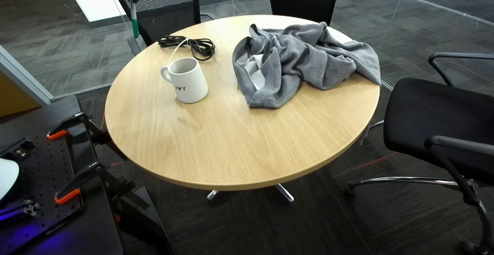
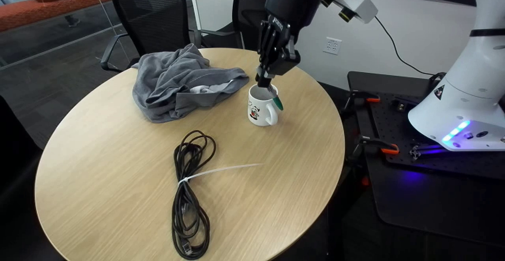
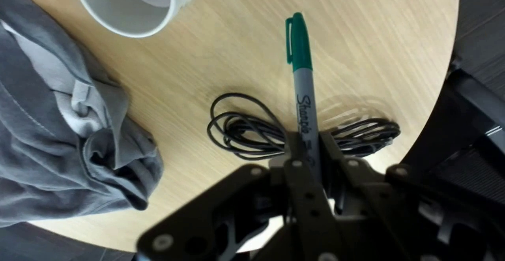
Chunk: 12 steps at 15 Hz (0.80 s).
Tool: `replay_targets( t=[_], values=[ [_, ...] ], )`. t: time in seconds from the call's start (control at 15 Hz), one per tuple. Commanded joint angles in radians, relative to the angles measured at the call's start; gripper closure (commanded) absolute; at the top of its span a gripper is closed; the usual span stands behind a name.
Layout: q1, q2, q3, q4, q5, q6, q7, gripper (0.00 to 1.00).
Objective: Pick up the pen from the cup and place it on the table
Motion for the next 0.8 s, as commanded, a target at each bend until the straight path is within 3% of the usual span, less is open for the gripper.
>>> replay_targets(
  t=[0.0,0.73],
  values=[
    [0.015,0.054,0.017,0.052,0.005,-0.092,-0.046,0.97],
    [-0.030,0.344,0.030,0.162,-0.144,-0.128,0.015,0.97]
  ],
)
